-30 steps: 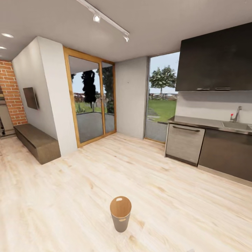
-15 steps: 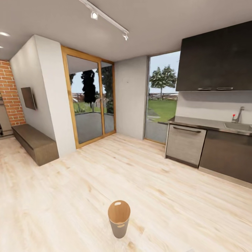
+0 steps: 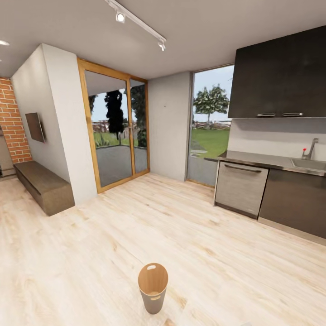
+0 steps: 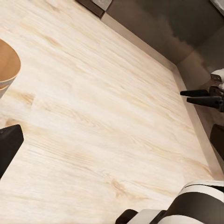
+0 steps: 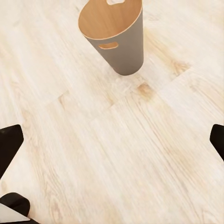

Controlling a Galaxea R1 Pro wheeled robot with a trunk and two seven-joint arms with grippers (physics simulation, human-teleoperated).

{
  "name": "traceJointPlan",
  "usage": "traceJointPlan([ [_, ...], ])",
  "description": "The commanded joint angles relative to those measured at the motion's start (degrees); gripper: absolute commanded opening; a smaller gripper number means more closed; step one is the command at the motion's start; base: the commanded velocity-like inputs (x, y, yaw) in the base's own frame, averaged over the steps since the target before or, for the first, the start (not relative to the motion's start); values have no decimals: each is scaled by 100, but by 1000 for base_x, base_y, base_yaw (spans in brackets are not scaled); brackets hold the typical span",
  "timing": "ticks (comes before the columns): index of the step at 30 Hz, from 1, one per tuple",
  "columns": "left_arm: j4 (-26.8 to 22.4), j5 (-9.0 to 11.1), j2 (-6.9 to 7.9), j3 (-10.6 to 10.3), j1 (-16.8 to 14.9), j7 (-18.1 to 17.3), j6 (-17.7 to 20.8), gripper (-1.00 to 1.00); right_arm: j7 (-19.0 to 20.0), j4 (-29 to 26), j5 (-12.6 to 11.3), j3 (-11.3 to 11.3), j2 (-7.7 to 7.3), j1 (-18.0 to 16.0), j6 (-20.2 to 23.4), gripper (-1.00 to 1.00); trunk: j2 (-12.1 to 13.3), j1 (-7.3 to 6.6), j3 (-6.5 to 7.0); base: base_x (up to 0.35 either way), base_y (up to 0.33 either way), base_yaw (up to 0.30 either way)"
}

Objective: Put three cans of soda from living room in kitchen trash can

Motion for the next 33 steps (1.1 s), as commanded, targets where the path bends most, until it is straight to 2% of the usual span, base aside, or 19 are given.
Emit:
traceJointPlan([
  [1,0,0,0,2,0,0,0,100,0,0,0,-2,0,0,0,100,0,0,0,7,-1,0],
  [13,0,0,0,4,0,0,0,100,8,9,0,1,0,0,0,100,0,0,0,9,0,0],
  [22,0,0,0,2,0,-1,0,100,9,9,0,3,0,0,0,100,0,0,0,238,0,0],
  [33,0,0,0,2,0,0,5,100,9,9,0,10,0,0,0,100,0,0,0,145,0,0],
])
